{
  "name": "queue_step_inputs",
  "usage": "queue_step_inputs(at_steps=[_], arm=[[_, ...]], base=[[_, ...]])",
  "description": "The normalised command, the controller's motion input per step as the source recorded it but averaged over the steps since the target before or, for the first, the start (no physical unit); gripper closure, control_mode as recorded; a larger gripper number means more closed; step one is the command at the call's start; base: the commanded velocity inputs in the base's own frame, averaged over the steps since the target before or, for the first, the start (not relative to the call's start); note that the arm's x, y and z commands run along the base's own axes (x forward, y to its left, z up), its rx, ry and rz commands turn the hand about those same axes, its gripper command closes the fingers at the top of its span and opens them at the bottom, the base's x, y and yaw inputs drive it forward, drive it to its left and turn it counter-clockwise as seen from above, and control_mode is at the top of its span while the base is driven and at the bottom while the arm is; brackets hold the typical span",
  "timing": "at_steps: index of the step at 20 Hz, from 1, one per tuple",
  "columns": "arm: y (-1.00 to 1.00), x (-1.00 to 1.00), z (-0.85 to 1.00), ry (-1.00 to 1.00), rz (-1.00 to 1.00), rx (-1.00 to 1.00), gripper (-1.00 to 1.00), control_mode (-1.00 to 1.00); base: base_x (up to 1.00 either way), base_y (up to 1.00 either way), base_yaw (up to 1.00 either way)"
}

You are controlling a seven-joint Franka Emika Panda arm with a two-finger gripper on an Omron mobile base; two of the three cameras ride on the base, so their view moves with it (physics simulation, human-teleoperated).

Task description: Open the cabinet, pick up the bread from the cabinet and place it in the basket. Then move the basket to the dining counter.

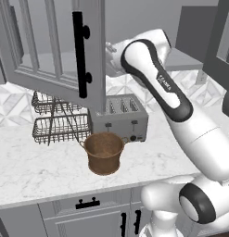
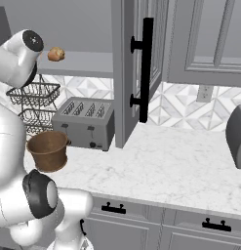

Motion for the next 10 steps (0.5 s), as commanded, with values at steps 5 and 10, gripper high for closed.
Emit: queue_step_inputs(at_steps=[5, 10], arm=[[1.00, -1.00, -0.11, -0.28, 0.31, -0.22, -1.00, -1.00], [1.00, -0.74, -0.21, -0.20, 0.04, -0.36, -1.00, -1.00]], base=[[0.00, 0.00, 0.00], [0.00, 0.00, 0.00]])
